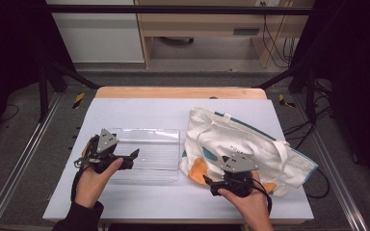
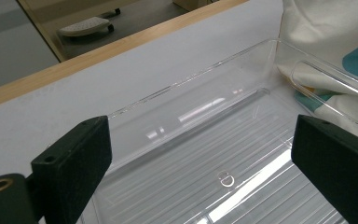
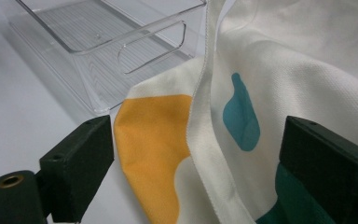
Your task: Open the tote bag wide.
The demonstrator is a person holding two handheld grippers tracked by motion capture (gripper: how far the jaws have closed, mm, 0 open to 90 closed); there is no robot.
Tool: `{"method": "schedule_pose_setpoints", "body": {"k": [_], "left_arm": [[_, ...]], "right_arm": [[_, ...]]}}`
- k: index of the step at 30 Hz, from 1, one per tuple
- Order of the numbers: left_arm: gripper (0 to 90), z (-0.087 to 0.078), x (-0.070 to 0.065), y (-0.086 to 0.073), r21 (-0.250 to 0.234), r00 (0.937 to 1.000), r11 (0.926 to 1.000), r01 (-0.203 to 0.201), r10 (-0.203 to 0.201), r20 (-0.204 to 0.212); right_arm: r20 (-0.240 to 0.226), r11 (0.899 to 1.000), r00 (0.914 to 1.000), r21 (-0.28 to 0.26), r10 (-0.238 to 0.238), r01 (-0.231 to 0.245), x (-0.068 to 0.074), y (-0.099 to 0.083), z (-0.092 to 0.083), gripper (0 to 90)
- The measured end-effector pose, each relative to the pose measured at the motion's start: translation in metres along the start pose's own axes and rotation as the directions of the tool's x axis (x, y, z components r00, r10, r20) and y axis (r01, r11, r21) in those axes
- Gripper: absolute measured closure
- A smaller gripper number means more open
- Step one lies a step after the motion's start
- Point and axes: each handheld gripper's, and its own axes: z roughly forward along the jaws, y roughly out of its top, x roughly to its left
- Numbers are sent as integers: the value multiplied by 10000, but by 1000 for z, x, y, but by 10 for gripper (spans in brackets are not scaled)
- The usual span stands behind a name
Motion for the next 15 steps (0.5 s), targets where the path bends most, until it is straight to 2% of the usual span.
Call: {"method": "schedule_pose_setpoints", "body": {"k": [4,9,12,15], "left_arm": [[53,-1,-1,1,29,10000,10000,9,-9,26],[53,-3,-2,3,-51,10000,10000,-16,16,67],[52,-4,-3,4,-164,9999,9999,-33,35,95],[52,-6,-4,5,-303,9999,9995,-33,36,99]], "right_arm": [[-54,9999,9999,73,-92,92,1,1,-5,175],[25,9999,9999,-34,-166,166,2,9,-24,272],[224,9992,9990,-105,-387,390,-5,24,-43,317],[385,9988,9981,-54,-477,480,-12,33,-52,317]]}}
